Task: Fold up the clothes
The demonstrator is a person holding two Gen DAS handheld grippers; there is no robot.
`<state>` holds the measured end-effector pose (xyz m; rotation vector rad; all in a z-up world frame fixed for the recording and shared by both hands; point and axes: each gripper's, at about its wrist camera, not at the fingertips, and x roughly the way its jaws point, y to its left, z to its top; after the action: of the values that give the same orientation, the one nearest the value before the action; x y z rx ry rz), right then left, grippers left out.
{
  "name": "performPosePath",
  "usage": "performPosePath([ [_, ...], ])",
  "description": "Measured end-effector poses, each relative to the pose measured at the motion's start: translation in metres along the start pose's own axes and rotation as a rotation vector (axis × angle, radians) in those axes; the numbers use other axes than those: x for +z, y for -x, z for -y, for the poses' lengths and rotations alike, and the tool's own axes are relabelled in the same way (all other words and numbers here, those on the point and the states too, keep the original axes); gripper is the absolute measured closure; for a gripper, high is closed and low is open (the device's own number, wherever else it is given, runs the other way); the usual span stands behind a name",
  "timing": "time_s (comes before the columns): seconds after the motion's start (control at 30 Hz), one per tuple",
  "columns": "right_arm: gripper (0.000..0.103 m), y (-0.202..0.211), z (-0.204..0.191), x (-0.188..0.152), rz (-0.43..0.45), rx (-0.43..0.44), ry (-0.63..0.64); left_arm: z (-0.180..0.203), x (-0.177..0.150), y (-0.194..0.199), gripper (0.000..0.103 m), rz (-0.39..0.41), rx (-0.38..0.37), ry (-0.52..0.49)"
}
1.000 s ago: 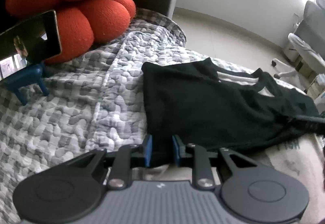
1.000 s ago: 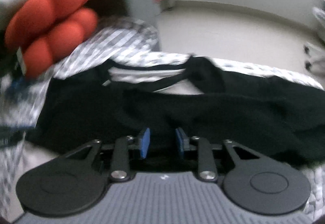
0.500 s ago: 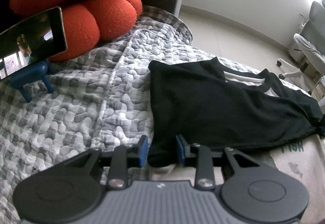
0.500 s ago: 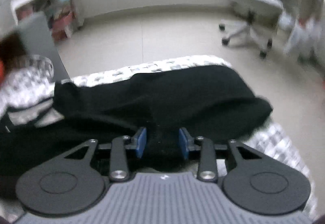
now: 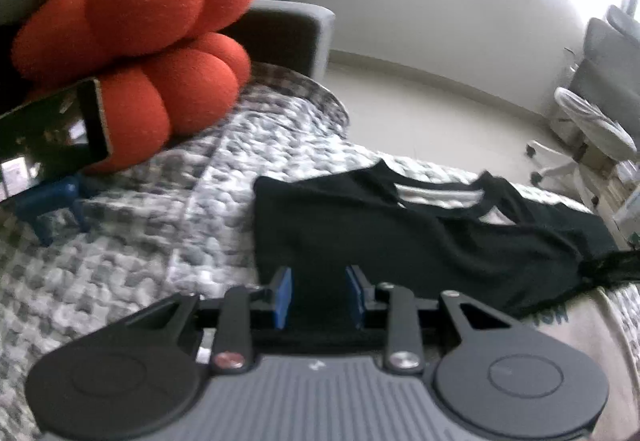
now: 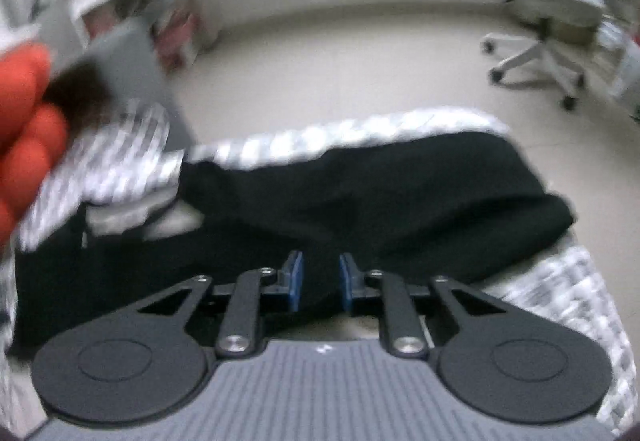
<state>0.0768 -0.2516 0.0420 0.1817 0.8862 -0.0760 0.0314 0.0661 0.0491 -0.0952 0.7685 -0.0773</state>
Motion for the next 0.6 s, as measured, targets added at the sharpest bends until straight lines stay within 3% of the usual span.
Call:
performPosePath([
  [0.17, 0.082, 0.006, -0.007, -0.001, 0.024, -0.057, 0.031, -0.001, -0.006, -0.012, 0.072, -0.074, 0.027, 0.001],
  [0.27, 0.075, 0.018, 0.006, 0.004, 0.077, -0.074, -0.057, -0.006, -0.005, -0.008, 0.072, -0.07, 0.024, 0.02],
  [0.47, 0.074, 0.025, 0.042, 0.006, 0.11, -0.086, -0.23, -0.01, -0.002, -0.007, 0.072, -0.071, 0.047, 0.044],
  [0.6, 0.073, 0.017, 0.031, 0.004, 0.063, -0.047, -0.172, -0.007, -0.002, -0.006, 0.072, -0.067, 0.046, 0.046],
])
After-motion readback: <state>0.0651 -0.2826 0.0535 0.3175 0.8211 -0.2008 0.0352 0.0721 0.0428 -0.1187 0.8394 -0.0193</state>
